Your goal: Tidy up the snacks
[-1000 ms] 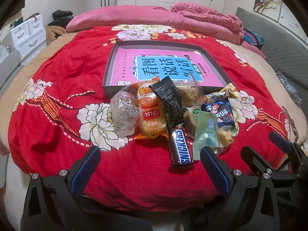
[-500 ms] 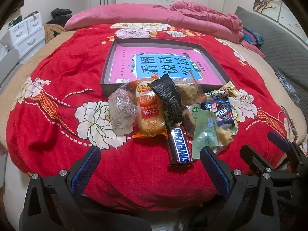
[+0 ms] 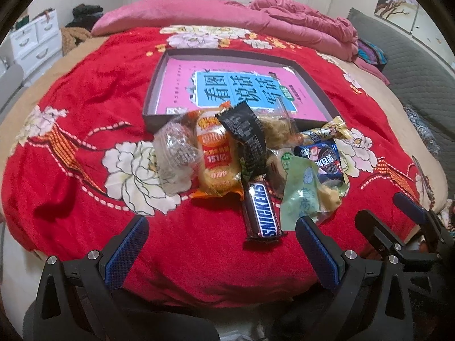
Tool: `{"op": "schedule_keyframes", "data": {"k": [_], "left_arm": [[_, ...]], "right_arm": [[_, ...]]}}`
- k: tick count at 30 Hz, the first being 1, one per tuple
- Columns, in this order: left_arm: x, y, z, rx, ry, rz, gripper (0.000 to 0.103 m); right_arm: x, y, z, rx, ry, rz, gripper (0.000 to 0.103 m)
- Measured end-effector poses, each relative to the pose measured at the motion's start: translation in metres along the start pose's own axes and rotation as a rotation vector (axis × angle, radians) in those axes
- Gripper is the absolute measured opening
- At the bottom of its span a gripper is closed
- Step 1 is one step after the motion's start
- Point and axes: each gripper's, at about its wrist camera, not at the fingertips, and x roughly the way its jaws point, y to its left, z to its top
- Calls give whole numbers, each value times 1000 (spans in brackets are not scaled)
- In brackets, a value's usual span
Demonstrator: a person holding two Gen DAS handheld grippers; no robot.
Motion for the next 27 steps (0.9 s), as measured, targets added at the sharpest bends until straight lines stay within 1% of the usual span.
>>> {"op": "schedule_keyframes", "data": {"k": [4,12,16,17,18,19,20,21,23,27], "left_arm": [[6,2,2,-13,22,-23,103],[22,-2,4,-41,99,-128,102],[26,-6,4,-42,120,-153,90],[27,-7,5,-45,124,-159,85],[28,-7,5,-44,128,-163,82],[29,-8,6,-43,135,-168,75],[31,-9,6,-46,143,-174,70],[33,-9,6,-49,150,-179,69],[36,-10,8,-58,160,-195,62],[41,-12,10,-56,163,-200,61]], "right_arm": [[2,-1,-1,5,12,0,102],[10,-2,-4,-6,52,-11,102],[15,-2,-4,-12,67,-15,102],[17,-2,-5,-12,74,-16,102],[19,-2,-5,-12,80,-15,102],[21,-2,-5,-12,84,-14,102],[23,-3,-5,-11,86,-13,102],[25,-3,-4,-8,87,-8,102],[29,-3,-3,-9,86,-1,102],[39,-1,0,-21,95,21,102]]}}
